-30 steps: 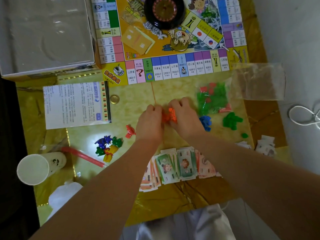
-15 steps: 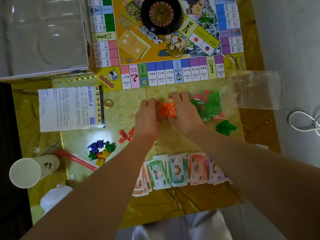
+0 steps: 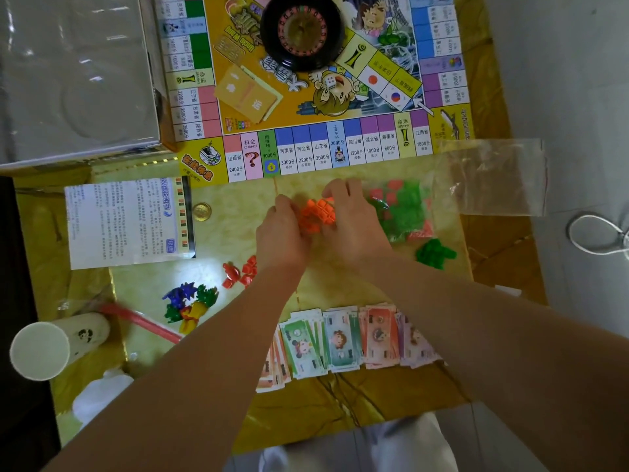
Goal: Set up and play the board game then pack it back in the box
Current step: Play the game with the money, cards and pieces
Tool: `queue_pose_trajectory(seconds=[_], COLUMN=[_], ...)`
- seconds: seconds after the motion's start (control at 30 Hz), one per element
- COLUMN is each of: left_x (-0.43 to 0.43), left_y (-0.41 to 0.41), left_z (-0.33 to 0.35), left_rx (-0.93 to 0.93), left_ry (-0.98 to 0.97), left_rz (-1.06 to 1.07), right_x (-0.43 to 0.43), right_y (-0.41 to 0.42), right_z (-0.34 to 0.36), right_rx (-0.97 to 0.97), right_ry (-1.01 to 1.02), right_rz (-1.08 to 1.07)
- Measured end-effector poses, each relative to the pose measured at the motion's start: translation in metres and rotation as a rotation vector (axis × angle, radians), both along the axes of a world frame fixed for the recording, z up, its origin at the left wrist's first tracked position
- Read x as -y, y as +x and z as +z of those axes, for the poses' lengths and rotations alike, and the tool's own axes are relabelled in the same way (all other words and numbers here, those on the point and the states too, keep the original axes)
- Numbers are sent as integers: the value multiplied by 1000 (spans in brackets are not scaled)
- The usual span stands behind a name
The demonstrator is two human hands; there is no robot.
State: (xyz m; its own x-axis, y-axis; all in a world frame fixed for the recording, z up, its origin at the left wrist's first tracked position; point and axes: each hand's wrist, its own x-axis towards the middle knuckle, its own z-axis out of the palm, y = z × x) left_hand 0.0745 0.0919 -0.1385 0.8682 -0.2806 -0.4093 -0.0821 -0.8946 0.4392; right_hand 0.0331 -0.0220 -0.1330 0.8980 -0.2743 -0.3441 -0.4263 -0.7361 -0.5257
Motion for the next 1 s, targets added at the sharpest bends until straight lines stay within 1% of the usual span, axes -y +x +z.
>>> queue_pose_trajectory(seconds=[0.1, 0.2, 0.27, 0.3, 0.33, 0.43, 0.53, 0.67, 0.77, 0.9, 1.0], left_x=[0, 10, 21, 24, 37, 54, 66, 76, 80, 82, 80], left_y=[-4, -8, -9, -11, -12, -14, -14, -16, -18, -19, -15], left_z=[16, 30, 34, 34, 36, 35, 32, 25, 21, 19, 24], left_rx=[54, 43, -6, -41, -72, -139, -179, -216, -241, -245, -257], left_ry=[-35, -69, -82, -92, -103, -114, -136, -186, -205, -209, -125], left_rz=[-11, -55, -91, -99, -116, -125, -111, -60, 3, 23, 73], right_x=[12, 36, 55, 61, 73, 86, 91, 100, 107, 116, 120], right_y=[-8, -21, -31, -35, -41, -44, -35, -22, -17, -16, -15], right_z=[17, 30, 35, 35, 39, 37, 30, 23, 23, 23, 21], right_rx=[81, 106, 62, 10, -31, -122, -173, -264, -286, -286, -327], right_ry=[-6, -33, -64, -60, -57, -75, -131, -342, -414, -335, -250], right_rz=[-9, -175, -311, -336, -329, -180, -132, 41, 123, 163, 130])
